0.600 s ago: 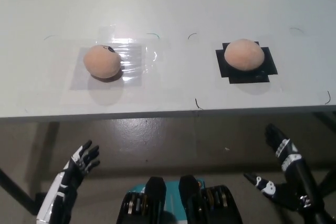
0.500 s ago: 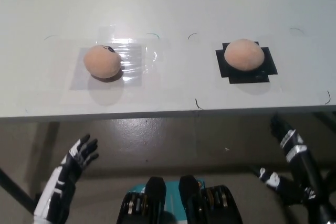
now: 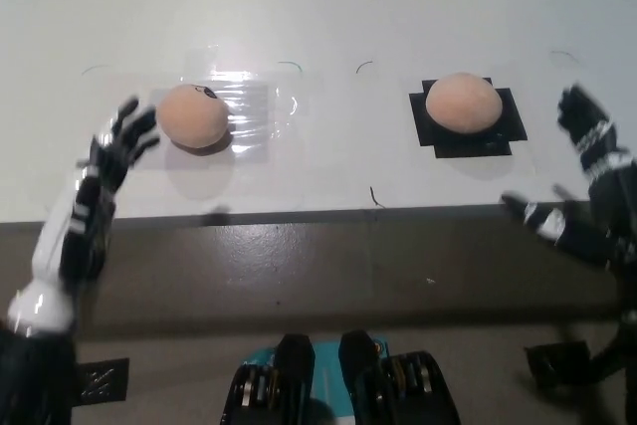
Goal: Use both hands to push two dumpling toys together to the middle
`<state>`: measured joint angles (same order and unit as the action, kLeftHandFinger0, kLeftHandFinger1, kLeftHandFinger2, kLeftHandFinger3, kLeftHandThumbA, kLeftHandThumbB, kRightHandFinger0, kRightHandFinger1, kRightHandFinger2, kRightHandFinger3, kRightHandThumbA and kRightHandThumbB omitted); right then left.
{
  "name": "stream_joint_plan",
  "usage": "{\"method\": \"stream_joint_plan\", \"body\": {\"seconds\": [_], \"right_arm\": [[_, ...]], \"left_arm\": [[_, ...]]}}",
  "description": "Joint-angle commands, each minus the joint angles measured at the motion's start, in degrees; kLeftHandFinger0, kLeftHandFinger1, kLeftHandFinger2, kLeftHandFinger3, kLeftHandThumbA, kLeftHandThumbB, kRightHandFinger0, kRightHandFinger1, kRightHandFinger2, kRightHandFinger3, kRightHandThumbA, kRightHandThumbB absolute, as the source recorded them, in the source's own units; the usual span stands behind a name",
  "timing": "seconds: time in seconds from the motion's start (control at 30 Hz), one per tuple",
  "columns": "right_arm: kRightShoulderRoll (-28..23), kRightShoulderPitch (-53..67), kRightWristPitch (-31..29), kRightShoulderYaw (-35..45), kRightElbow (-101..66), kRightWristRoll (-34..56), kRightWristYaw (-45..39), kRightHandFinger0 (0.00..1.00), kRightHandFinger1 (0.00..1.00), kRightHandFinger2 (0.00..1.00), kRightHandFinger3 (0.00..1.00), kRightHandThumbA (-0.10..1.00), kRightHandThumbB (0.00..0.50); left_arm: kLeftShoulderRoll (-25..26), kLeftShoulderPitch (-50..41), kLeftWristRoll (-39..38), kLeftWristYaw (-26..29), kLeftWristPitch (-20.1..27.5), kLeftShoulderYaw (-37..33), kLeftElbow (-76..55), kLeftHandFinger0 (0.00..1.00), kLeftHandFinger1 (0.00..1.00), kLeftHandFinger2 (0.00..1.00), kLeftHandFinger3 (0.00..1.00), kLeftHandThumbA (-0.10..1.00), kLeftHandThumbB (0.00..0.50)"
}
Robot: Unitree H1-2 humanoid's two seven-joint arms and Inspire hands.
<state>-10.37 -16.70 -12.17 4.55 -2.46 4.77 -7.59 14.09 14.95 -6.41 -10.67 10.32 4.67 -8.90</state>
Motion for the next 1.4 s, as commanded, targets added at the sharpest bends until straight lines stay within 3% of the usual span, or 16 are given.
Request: {"method": "stream_joint_plan", "body": {"seconds": [0.0,0.2,0.27,0.33,0.47,0.6,0.67,0.73,0.77,0.83,0.9,0.97,1.0,1.07,1.2,1.37], "right_arm": [[-0.8,-6.4,1.5,1.9,3.6,0.8,2.0,1.0,1.0,1.0,1.0,1.0,0.243],[-1.7,-14.9,1.1,3.2,13.6,0.5,2.3,1.0,1.0,1.0,1.0,1.0,0.236],[-1.8,-18.1,0.5,3.8,18.4,-0.2,3.4,1.0,1.0,1.0,1.0,1.0,0.263],[-2.0,-20.6,0.3,3.9,22.1,-0.4,3.6,1.0,1.0,1.0,1.0,1.0,0.266],[-2.7,-26.2,-2.1,3.7,30.5,-1.4,4.2,1.0,1.0,1.0,1.0,1.0,0.285],[-3.4,-30.7,-1.9,3.6,37.6,-1.3,4.3,1.0,1.0,1.0,1.0,1.0,0.272],[-4.0,-32.8,-1.8,3.0,41.2,-2.7,5.4,1.0,1.0,1.0,1.0,1.0,0.27],[-4.5,-34.7,-2.6,2.3,44.7,-3.8,6.0,1.0,1.0,1.0,1.0,1.0,0.241],[-4.5,-35.2,-2.8,2.1,45.6,-3.9,6.0,1.0,1.0,1.0,1.0,1.0,0.241],[-4.6,-36.8,-3.7,1.6,48.8,-4.3,6.4,1.0,1.0,1.0,1.0,1.0,0.263],[-4.6,-39.3,-4.2,1.5,53.8,-3.8,6.4,1.0,1.0,1.0,1.0,1.0,0.298],[-4.9,-40.5,-4.9,1.2,56.2,-4.1,6.5,1.0,1.0,1.0,1.0,1.0,0.284],[-5.0,-40.9,-5.3,0.9,57.3,-4.8,7.0,1.0,1.0,1.0,1.0,1.0,0.294],[-5.2,-42.2,-5.8,-0.2,60.8,-5.7,7.5,1.0,1.0,1.0,1.0,1.0,0.311],[-4.8,-45.0,-6.9,-0.2,67.2,-4.7,7.3,1.0,1.0,1.0,1.0,1.0,0.327],[-4.2,-47.1,-8.0,0.0,72.3,-3.9,6.3,1.0,1.0,1.0,1.0,1.0,0.313]], "left_arm": [[2.2,5.3,0.3,0.3,-0.8,0.9,3.2,1.0,1.0,1.0,1.0,1.0,0.232],[4.1,14.1,2.3,0.3,-1.8,0.6,12.4,1.0,1.0,1.0,1.0,1.0,0.29],[4.7,17.2,3.4,0.5,-2.5,0.2,16.5,1.0,1.0,1.0,1.0,1.0,0.273],[5.6,20.2,5.7,0.6,0.6,-0.7,21.7,1.0,1.0,1.0,1.0,1.0,0.215],[7.0,26.2,10.1,2.2,3.8,-2.5,30.9,1.0,1.0,1.0,1.0,1.0,0.287],[7.8,31.3,12.6,3.1,4.7,-4.5,39.7,1.0,1.0,1.0,1.0,1.0,0.279],[8.0,33.9,12.4,2.2,4.5,-5.4,44.3,1.0,1.0,1.0,1.0,1.0,0.243],[8.2,36.2,13.7,2.3,5.0,-6.9,49.0,1.0,1.0,1.0,1.0,1.0,0.312],[8.5,36.7,14.9,2.9,5.4,-7.6,50.2,1.0,1.0,1.0,1.0,1.0,0.315],[8.3,38.3,14.9,3.3,6.3,-8.1,54.4,1.0,1.0,1.0,1.0,1.0,0.25],[8.1,41.0,15.1,3.5,8.7,-9.0,61.9,1.0,1.0,1.0,1.0,1.0,0.255],[7.9,43.1,15.4,3.9,9.4,-9.9,66.9,1.0,1.0,1.0,1.0,1.0,0.286],[7.7,43.6,15.6,4.1,9.7,-10.2,67.9,1.0,1.0,1.0,1.0,1.0,0.268],[7.5,45.1,16.7,5.5,11.9,-11.4,72.2,1.0,1.0,1.0,1.0,1.0,0.284],[7.0,47.1,16.7,6.0,12.3,-12.4,77.0,1.0,1.0,1.0,1.0,1.0,0.379],[6.9,47.6,18.7,8.1,13.5,-14.5,79.6,1.0,1.0,1.0,1.0,1.0,0.333]]}}
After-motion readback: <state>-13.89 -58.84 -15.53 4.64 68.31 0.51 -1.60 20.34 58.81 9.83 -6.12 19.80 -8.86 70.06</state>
